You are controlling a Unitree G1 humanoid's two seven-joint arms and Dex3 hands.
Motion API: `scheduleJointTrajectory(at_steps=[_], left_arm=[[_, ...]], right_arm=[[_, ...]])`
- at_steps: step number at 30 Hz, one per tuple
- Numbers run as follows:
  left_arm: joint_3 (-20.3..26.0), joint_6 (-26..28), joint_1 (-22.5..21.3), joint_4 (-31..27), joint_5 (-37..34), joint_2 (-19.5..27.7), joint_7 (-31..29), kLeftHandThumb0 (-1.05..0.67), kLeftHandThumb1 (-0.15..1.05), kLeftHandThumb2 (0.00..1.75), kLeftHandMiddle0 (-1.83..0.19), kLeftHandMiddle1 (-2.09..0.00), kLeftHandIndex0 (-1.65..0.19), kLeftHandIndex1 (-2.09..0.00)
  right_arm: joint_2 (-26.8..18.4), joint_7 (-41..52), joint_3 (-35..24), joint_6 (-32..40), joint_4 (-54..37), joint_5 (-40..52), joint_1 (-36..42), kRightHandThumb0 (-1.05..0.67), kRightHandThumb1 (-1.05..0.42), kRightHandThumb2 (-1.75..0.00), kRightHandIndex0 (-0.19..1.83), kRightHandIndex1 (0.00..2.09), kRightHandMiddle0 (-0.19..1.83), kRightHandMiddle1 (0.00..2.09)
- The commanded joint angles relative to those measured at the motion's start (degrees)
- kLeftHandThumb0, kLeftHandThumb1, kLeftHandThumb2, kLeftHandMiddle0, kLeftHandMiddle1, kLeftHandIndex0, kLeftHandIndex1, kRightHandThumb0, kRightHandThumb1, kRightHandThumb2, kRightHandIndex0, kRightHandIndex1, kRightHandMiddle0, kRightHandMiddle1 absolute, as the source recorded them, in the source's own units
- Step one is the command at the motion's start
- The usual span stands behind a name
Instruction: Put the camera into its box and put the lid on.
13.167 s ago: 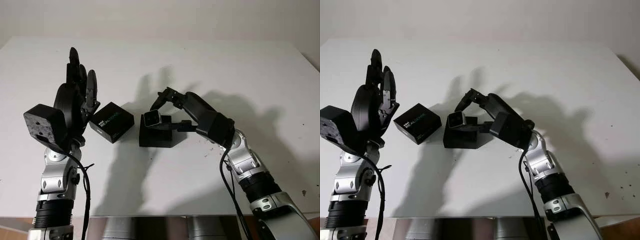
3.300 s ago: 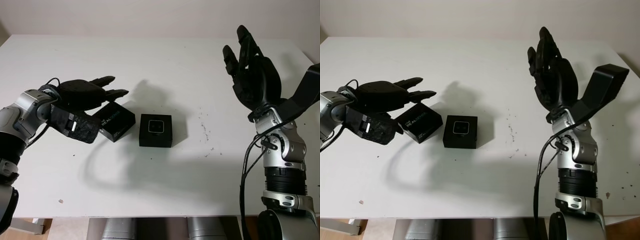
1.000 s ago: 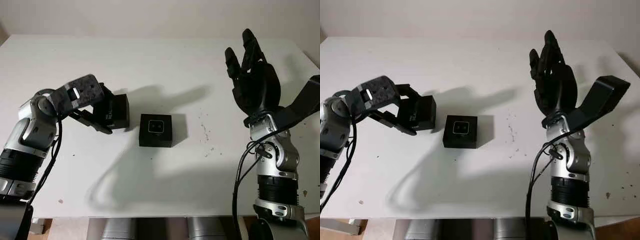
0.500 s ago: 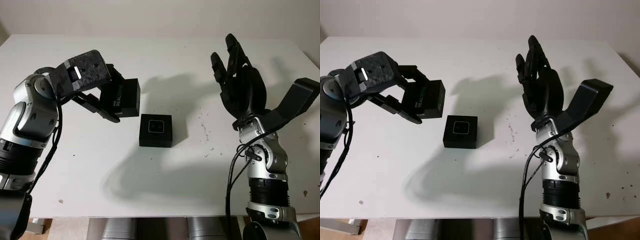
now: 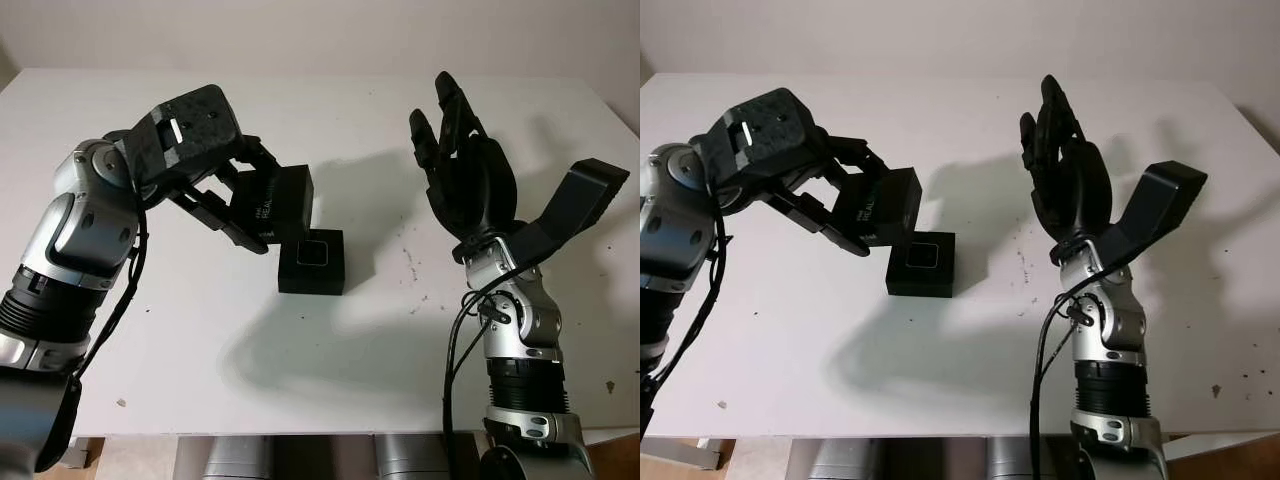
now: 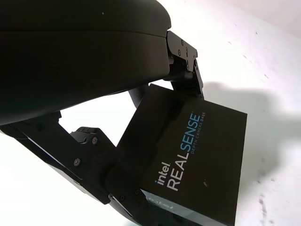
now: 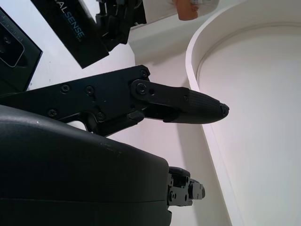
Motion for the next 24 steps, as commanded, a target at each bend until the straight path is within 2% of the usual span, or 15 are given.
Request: scheduleJointTrajectory(at_steps=[1,5,10,15,24], left_arm=[[-0.8,1.4,0.4,-1.1,0.2,-0.4,0.8,-0.21,0.92,0.05,-0.57,-1.6,-0.32,-1.54],[-2.7,4.8,0.3,-1.8,0.5,-1.0,1.1,-0.18,0.94,0.06,-0.55,-1.66,-0.29,-1.55],[-4.8,4.0,0.6,-1.3,1.5,-0.9,2.4,-0.19,0.94,0.05,-0.58,-1.66,-0.29,-1.57],[-6.4,-1.4,2.0,-0.6,3.9,-0.8,5.7,-0.22,0.93,0.05,-0.63,-1.6,-0.32,-1.54],[-5.7,-5.7,3.8,0.0,3.5,-1.7,7.2,-0.21,0.94,0.06,-0.52,-1.58,-0.29,-1.55]], right_arm=[[0.2,0.3,0.4,-1.1,0.1,-0.5,-1.3,-0.7,-1.05,-0.56,-0.11,0.01,-0.1,0.01],[0.0,0.1,0.6,-1.1,0.0,-0.9,-1.6,-0.71,-1.05,-0.57,-0.1,0.02,-0.09,0.02],[-0.2,0.1,0.3,-1.2,0.2,-1.0,-2.0,-0.71,-1.05,-0.56,-0.11,0.03,-0.09,0.03],[-0.2,0.0,-0.3,-1.4,0.4,-0.9,-2.5,-0.7,-1.05,-0.56,-0.13,0.03,-0.11,0.04],[-0.4,0.1,-0.4,-1.2,0.1,-1.0,-2.5,-0.7,-1.05,-0.55,-0.13,0.04,-0.11,0.04]])
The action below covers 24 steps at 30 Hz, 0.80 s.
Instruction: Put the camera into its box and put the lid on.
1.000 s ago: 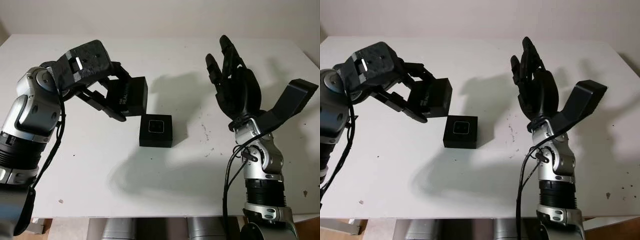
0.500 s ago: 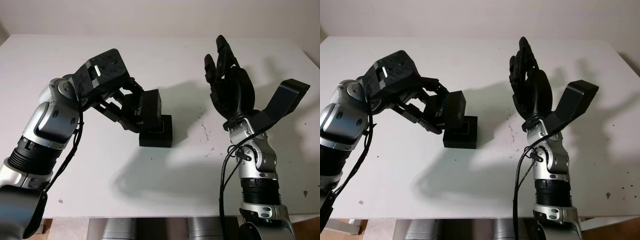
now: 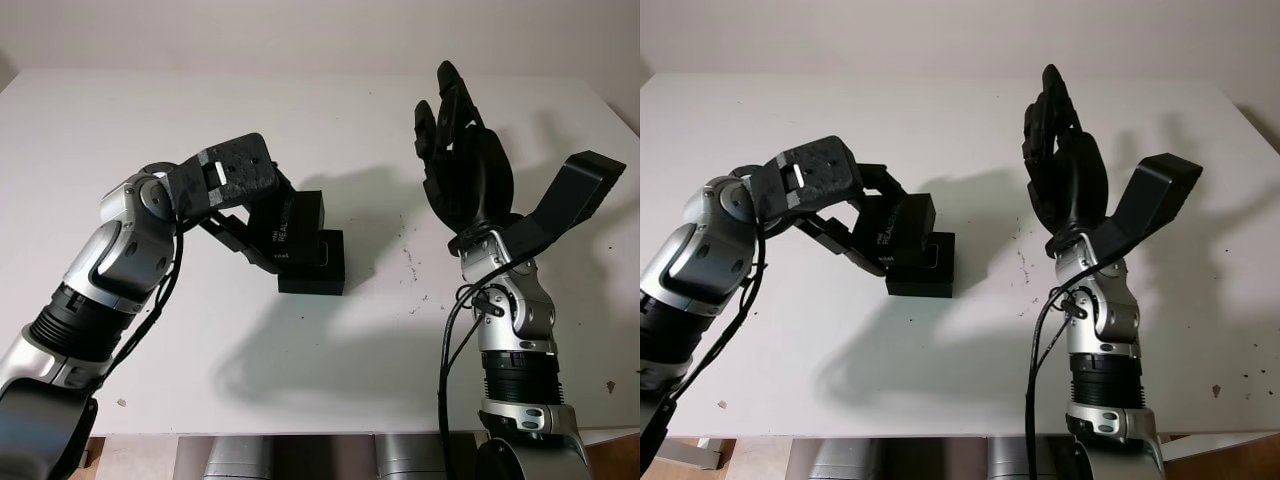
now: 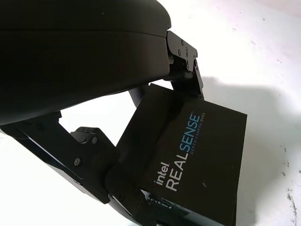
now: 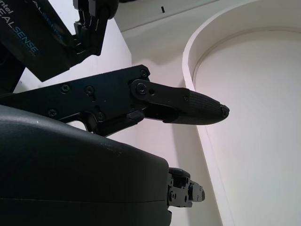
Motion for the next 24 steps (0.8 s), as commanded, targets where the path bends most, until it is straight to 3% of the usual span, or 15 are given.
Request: scheduleJointTrajectory(at_steps=[1,8,13,24], left_arm=[[0.5,-1.5,0.7,0.2,-0.1,-0.4,0.7,-0.21,0.94,0.05,-0.51,-1.58,-0.29,-1.57],[-0.4,0.4,0.2,-1.0,1.2,-1.7,0.7,-0.24,0.93,0.05,-0.43,-1.61,-0.29,-1.56],[1.5,3.8,0.6,-1.9,-1.2,-4.0,0.6,-0.18,0.92,0.05,-0.4,-1.61,-0.32,-1.57],[2.6,14.6,-0.8,-1.9,-6.0,-6.5,0.9,-0.2,0.93,0.05,-0.52,-1.59,-0.27,-1.59]], right_arm=[[-0.6,0.2,-0.1,-0.5,-0.4,-0.2,-0.8,-0.7,-1.05,-0.55,-0.13,0.04,-0.11,0.04],[-0.4,-0.1,-0.2,-0.5,-0.6,-0.4,-0.6,-0.69,-1.05,-0.54,-0.13,0.05,-0.11,0.05],[-0.5,0.3,-0.3,-0.5,-0.5,-0.2,-0.6,-0.69,-1.05,-0.55,-0.13,0.05,-0.11,0.05],[-0.6,0.3,-0.3,-0.5,-0.9,-0.5,-0.4,-0.69,-1.05,-0.55,-0.13,0.05,-0.11,0.05]])
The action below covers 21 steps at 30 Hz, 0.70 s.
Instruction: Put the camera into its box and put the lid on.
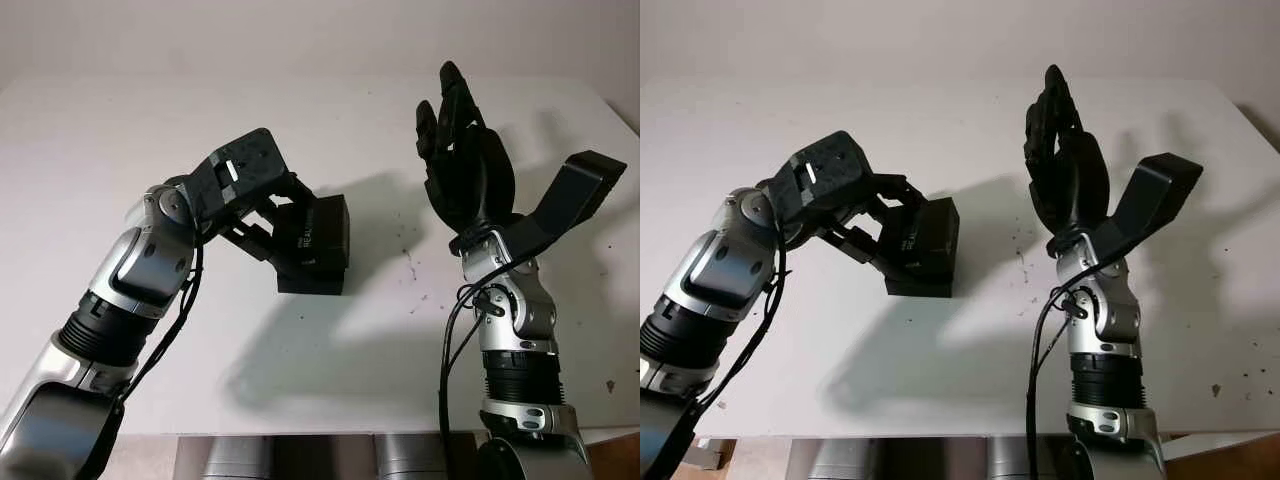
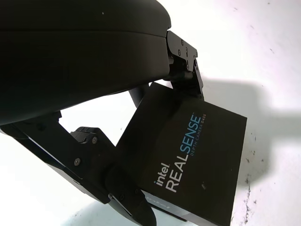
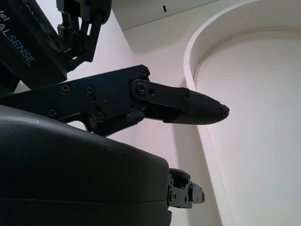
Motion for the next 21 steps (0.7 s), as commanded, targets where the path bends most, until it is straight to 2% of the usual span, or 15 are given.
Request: scheduleJointTrajectory(at_steps=[1,6,15,21], left_arm=[[0.2,2.6,-1.0,-0.6,-0.6,-0.6,0.1,-0.2,0.92,0.05,-0.52,-1.6,-0.27,-1.59],[-1.2,6.2,-1.8,-1.3,-0.5,-0.5,1.1,-0.2,0.93,0.05,-0.49,-1.57,-0.26,-1.56],[-2.6,2.0,-0.2,-1.7,0.7,1.2,2.8,-0.19,0.93,0.06,-0.49,-1.57,-0.25,-1.55],[-3.8,2.5,-0.6,-2.3,2.0,2.5,2.4,-0.19,0.94,0.06,-0.41,-1.56,-0.22,-1.53]], right_arm=[[-0.4,0.0,-0.2,-0.4,-0.9,0.1,-0.5,-0.69,-1.05,-0.55,-0.13,0.05,-0.11,0.05],[0.0,-0.4,-0.2,-0.8,-0.7,-0.1,-0.6,-0.69,-1.05,-0.54,-0.12,0.06,-0.1,0.06],[-0.1,-0.2,0.1,-1.2,-0.7,-0.2,-0.5,-0.69,-1.05,-0.54,-0.12,0.05,-0.1,0.06],[0.3,-1.0,0.0,-1.2,-0.7,-0.1,-0.5,-0.69,-1.05,-0.54,-0.11,0.06,-0.08,0.06]])
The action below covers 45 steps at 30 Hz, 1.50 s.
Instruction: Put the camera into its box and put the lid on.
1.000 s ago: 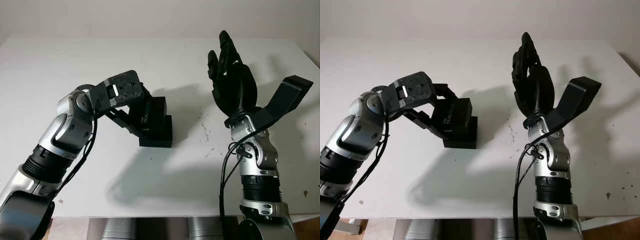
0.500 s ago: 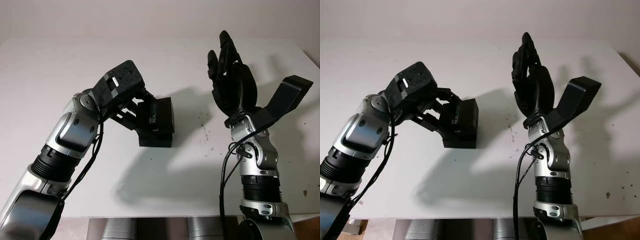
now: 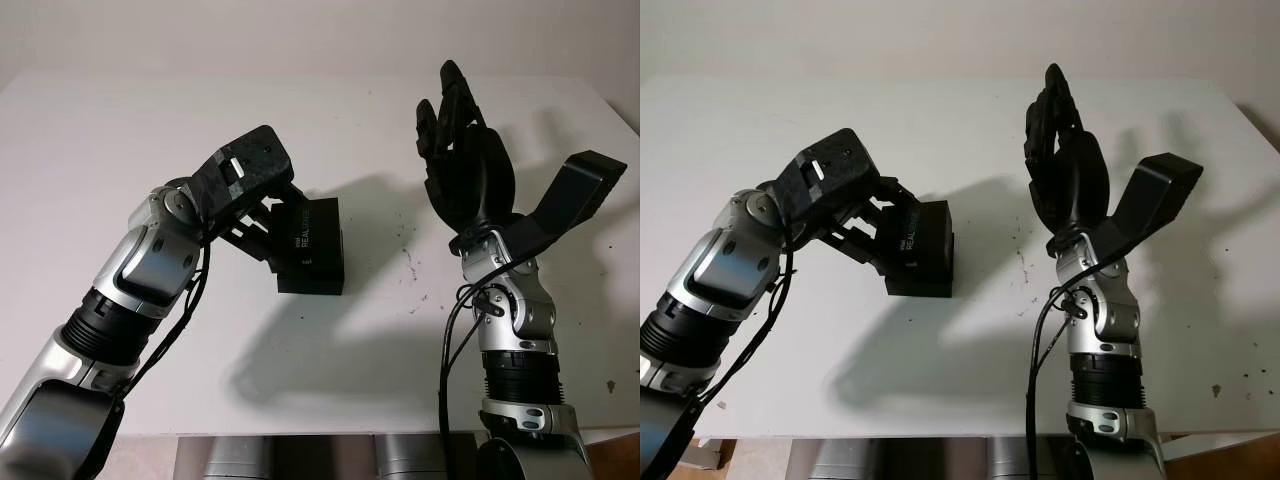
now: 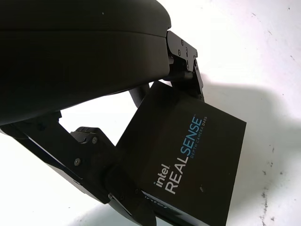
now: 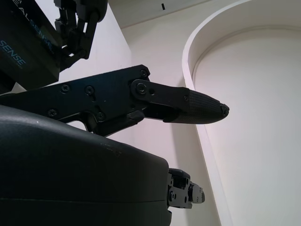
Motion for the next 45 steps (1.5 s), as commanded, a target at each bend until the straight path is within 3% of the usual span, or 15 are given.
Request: scheduleJointTrajectory(at_steps=[1,11,21,33,45], left_arm=[[-0.7,0.4,-0.3,-1.1,0.6,0.9,-0.2,-0.19,0.95,0.06,-0.41,-1.56,-0.21,-1.53],[-2.0,-1.1,-0.1,-1.2,2.9,2.4,-0.9,-0.2,0.93,0.05,-0.43,-1.55,-0.29,-1.52],[1.0,-1.7,0.7,-0.5,-1.3,0.5,-1.4,-0.19,0.94,0.05,-0.5,-1.55,-0.26,-1.52],[1.5,3.2,-1.1,-0.3,-4.7,-1.4,-1.2,-0.2,0.93,0.05,-0.5,-1.6,-0.25,-1.61],[0.3,0.4,0.3,-0.6,-4.5,-0.9,-0.2,-0.2,0.92,0.05,-0.51,-1.64,-0.25,-1.65]], right_arm=[[0.1,-0.1,-0.1,-0.7,-0.6,0.0,-0.5,-0.69,-1.05,-0.53,-0.11,0.06,-0.08,0.06],[-0.1,0.3,0.2,-1.3,-0.1,-0.2,-0.6,-0.69,-1.05,-0.53,-0.11,0.06,-0.08,0.06],[-0.1,0.2,0.1,-1.1,-0.1,-0.1,-0.6,-0.7,-1.05,-0.53,-0.11,0.06,-0.08,0.06],[0.3,0.0,0.0,-1.2,-0.2,0.0,-0.5,-0.69,-1.05,-0.53,-0.11,0.05,-0.08,0.06],[0.2,0.1,0.0,-1.4,-0.3,0.0,-0.3,-0.7,-1.05,-0.53,-0.11,0.05,-0.08,0.05]])
